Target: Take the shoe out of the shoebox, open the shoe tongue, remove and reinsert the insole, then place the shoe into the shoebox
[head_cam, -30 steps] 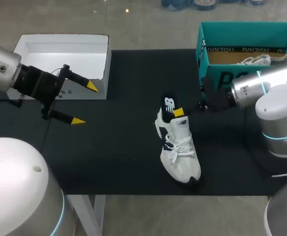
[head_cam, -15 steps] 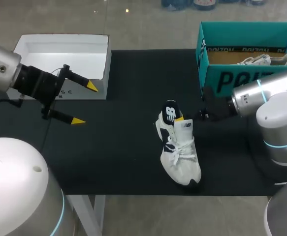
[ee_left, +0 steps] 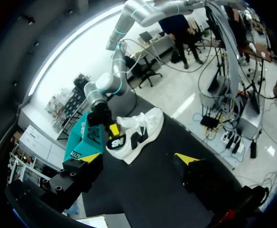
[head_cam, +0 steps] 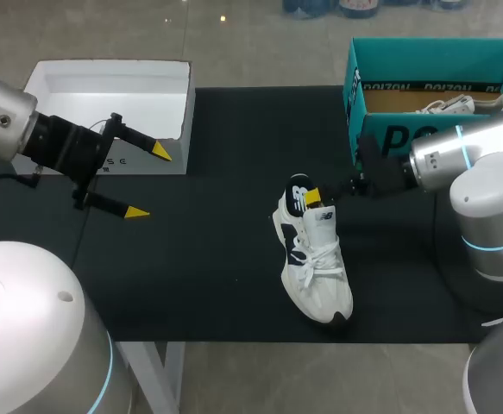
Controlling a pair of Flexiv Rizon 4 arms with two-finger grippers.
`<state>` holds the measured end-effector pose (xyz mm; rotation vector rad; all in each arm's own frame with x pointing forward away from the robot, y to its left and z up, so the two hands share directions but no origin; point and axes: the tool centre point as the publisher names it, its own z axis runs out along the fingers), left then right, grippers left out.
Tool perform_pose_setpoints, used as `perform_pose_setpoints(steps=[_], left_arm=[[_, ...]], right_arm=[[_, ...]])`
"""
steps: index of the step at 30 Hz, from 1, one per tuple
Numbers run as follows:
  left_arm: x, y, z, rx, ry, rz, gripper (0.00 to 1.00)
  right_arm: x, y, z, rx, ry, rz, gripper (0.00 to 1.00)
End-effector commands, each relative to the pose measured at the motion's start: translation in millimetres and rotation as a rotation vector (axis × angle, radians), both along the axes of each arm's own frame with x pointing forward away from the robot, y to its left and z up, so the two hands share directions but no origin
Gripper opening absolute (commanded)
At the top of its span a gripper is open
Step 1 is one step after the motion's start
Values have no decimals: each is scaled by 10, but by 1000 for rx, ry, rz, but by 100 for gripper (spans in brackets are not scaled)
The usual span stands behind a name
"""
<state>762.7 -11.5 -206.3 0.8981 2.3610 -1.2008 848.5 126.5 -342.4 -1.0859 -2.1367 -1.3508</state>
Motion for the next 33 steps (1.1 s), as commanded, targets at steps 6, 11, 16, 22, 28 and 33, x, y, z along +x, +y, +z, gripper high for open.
perform_pose_setpoints(steps=[6, 11, 16, 22, 28, 33], left_arm=[[-3, 0, 6, 4, 1, 0, 100], [-3, 0, 6, 4, 1, 0, 100], [-3, 0, 6, 4, 1, 0, 100], [-3, 0, 6, 4, 1, 0, 100], [-3, 0, 6, 4, 1, 0, 100], [-3, 0, 6, 4, 1, 0, 100]], right_arm=[[157, 95, -42, -25, 1, 12, 86], [139, 118, -59, -24, 0, 16, 0], [93, 109, -63, -16, 2, 17, 0], [83, 72, -58, -16, 3, 10, 0], [84, 62, -46, -16, 0, 10, 0], [16, 80, -71, -19, 6, 19, 0]])
